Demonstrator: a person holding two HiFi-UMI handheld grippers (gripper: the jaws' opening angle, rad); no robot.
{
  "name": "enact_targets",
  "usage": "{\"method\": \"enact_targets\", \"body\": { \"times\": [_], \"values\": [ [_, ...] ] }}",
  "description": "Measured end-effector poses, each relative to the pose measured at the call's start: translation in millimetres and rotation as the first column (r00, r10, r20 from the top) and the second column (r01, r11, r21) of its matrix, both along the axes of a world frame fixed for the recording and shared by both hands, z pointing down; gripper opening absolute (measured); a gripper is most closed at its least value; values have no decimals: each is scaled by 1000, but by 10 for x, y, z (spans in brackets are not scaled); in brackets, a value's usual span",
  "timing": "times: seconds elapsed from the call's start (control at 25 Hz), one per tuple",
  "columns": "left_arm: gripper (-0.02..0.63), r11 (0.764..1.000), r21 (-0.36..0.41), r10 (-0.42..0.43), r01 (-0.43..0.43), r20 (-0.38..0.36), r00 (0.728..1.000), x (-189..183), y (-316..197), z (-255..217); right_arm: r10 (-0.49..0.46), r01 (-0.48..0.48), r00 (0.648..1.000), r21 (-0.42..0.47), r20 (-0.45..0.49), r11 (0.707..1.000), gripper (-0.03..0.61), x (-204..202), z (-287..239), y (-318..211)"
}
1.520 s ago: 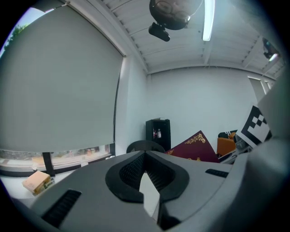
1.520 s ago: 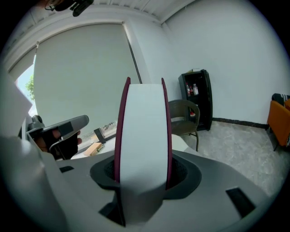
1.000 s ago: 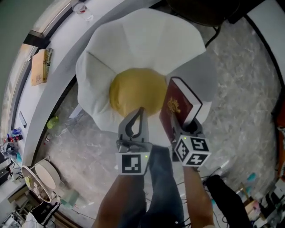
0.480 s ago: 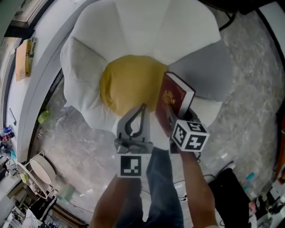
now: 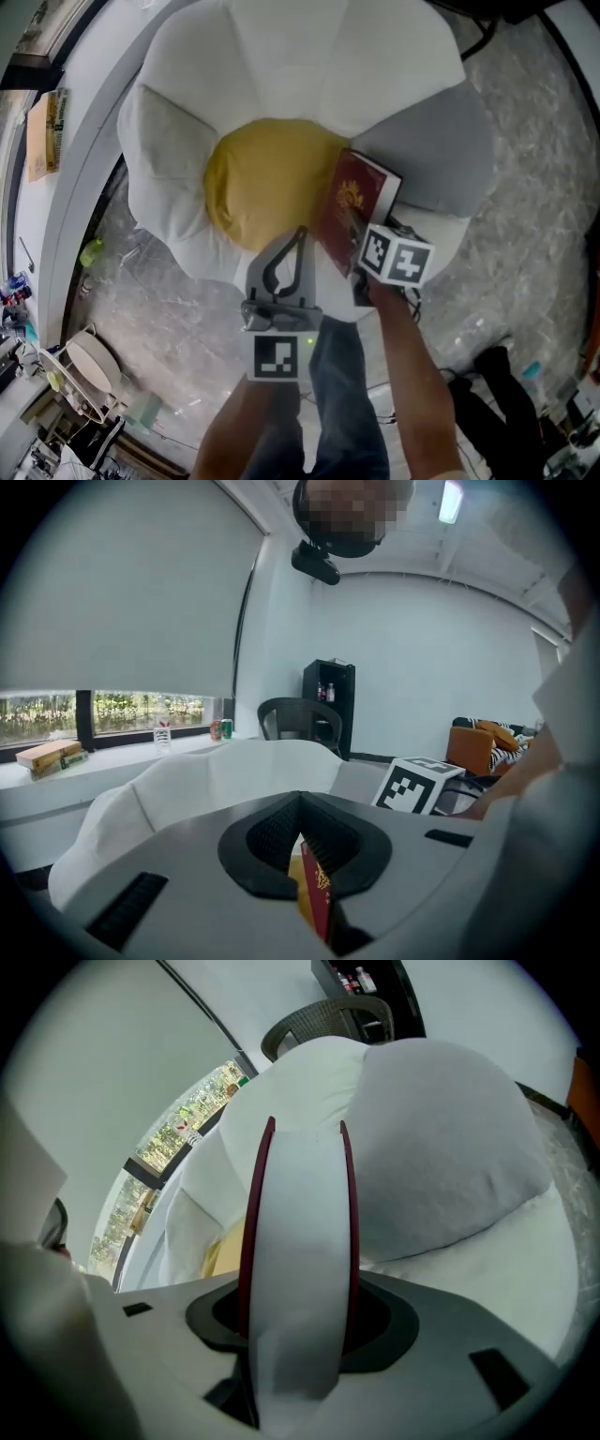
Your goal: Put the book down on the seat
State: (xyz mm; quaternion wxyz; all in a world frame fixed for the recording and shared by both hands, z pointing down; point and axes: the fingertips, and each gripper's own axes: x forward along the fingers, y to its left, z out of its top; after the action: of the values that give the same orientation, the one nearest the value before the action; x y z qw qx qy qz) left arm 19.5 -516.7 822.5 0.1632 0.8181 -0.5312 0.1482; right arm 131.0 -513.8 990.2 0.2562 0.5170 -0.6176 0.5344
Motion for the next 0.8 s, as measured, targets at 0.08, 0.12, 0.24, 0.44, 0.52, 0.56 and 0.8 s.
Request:
{"method": "enact_targets", "body": {
  "times": [0.08, 0.12, 0.24, 0.44, 0.52, 0.56, 0.8],
  "values": [
    [6, 1000, -5, 6, -6, -1, 1000, 21, 5, 15, 14, -14, 1000, -24, 12, 1000, 221, 17, 61, -34],
    [6, 1000, -6, 14, -14, 5, 1000, 31, 7, 26, 23, -22, 1000, -34, 19, 999, 221, 26, 86, -50],
    [6, 999, -6, 41, -41, 27, 999, 43, -1, 55, 59, -57, 998, -56, 33, 997, 221, 71, 153, -88],
    [6, 999, -30, 27, -27, -11, 1000, 31, 19, 100, 53, -51, 998, -65, 23, 997, 221, 89, 199, -104],
    [6, 999, -28, 16, -17, -18, 1000, 40, 20, 112, 49, -49, 999, -55, -6, 997, 229, 124, 210, -105],
    [6, 1000, -30, 8, -8, -21, 1000, 36, 19, 119, 47, -49, 999, -51, -26, 998, 234, 140, 210, -102],
    [6, 1000, -18, 6, -5, 6, 1000, 27, -13, 129, 12, -16, 990, -23, -142, 1000, 290, 221, 207, -56]
  ]
}}
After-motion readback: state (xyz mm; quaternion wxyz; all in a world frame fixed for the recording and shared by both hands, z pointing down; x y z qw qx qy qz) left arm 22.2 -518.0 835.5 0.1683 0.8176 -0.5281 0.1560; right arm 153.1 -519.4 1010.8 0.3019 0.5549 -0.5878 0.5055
